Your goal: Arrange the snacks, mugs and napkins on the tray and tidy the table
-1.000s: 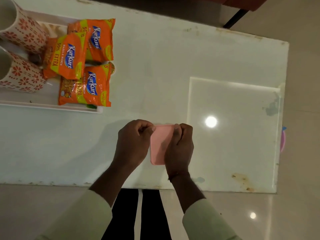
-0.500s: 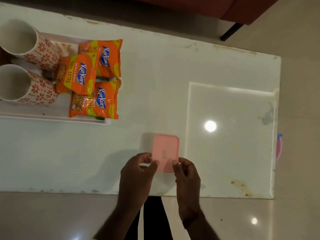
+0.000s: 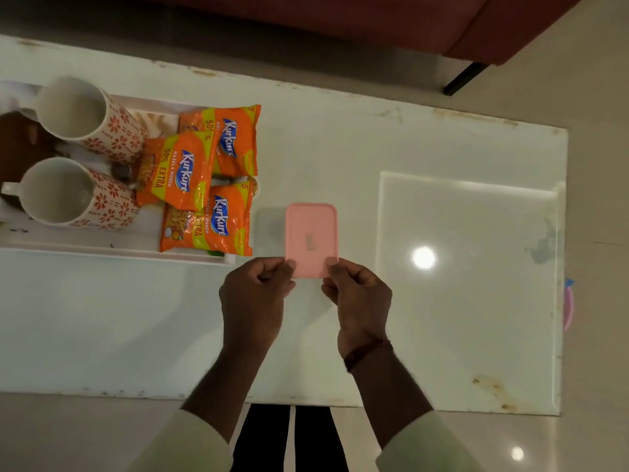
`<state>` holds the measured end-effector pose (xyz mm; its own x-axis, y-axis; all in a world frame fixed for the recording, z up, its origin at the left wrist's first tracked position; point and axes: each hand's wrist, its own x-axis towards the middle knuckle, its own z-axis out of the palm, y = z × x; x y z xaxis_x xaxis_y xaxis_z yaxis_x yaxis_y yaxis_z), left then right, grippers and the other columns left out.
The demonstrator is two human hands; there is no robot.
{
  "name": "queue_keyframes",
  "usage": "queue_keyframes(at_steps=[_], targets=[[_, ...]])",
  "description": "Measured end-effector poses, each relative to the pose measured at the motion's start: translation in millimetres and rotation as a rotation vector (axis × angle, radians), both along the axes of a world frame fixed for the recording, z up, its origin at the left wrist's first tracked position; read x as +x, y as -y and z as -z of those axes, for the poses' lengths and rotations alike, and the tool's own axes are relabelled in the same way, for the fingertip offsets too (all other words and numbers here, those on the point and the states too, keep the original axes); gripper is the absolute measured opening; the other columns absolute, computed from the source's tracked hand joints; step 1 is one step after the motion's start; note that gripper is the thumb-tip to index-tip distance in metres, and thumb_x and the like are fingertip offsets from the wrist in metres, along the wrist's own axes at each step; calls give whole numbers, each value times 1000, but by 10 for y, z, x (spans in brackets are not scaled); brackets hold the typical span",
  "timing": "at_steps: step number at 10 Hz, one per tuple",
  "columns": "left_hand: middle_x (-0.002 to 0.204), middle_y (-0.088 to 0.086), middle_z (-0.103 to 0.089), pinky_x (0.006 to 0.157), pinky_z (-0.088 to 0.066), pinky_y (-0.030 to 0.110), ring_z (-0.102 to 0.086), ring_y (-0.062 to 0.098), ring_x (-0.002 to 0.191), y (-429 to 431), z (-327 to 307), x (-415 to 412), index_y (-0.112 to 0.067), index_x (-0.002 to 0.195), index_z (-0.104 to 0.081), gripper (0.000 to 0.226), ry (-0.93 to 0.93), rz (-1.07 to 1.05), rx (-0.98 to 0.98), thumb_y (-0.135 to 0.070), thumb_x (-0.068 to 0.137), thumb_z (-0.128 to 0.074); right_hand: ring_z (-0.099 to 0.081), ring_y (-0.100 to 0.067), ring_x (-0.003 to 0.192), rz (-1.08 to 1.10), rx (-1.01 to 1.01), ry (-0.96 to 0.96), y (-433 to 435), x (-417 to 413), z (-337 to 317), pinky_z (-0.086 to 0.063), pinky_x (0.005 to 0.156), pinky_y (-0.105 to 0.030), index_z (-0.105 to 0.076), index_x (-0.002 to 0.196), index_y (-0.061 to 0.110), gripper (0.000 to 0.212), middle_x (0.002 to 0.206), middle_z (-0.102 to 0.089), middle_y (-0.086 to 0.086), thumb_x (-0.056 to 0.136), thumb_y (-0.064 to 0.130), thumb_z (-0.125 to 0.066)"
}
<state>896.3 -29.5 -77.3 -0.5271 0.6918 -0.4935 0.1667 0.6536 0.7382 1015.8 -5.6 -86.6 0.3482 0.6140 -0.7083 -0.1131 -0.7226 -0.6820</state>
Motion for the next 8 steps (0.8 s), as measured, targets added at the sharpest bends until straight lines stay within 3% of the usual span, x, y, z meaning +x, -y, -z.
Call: queue_keyframes(at_steps=[1,3,4,6,7,8], targets=[[94,3,-77,74,-60,28,-73,11,75,-65,47,-22,-10,108,-74,26,-125,58,25,-27,89,-67,-68,-12,58,41,-34,-2,-28,-87,72,-59,65,-28,-77,82,10,4,68,-74,-3,81,13,-79],[99,6,-77,72,-47,7,-74,14,80,-61,49,-13,-10,113,-73,31,-269,138,-5,-29,91,-64,-69,-12,58,108,-49,-10,6,-140,118,-59,61,-26,-77,84,6,8,75,-75,-10,80,12,-80],[102,9,-76,82,-58,30,-74,19,84,-64,28,3,-8,113,-73,31,-284,164,9,-28,90,-64,-70,-14,60,106,-77,-12,-2,-143,105,-58,60,-25,-77,86,5,10,78,-76,-11,80,12,-80],[106,9,-75,84,-58,33,-74,20,88,-62,-32,30,-7,114,-72,30,-297,157,-10,-24,90,-66,-69,-16,60,107,-98,2,-16,-178,13,-58,62,-28,-77,82,10,6,73,-76,-5,80,13,-81],[107,9,-75,83,-53,27,-73,20,92,-45,-73,22,-7,115,-71,30,-306,173,-18,-26,91,-65,-67,-15,59,108,-123,-38,-28,-207,-83,-59,63,-28,-75,81,12,6,75,-75,-6,79,15,-81],[110,9,-74,85,-50,27,-71,21,99,-26,-201,-36,-8,115,-71,35,-331,226,-73,-33,93,-60,-68,-18,70,46,-156,-20,-23,-189,-255,-61,71,-33,-73,95,14,22,80,-73,-5,78,27,-82]])
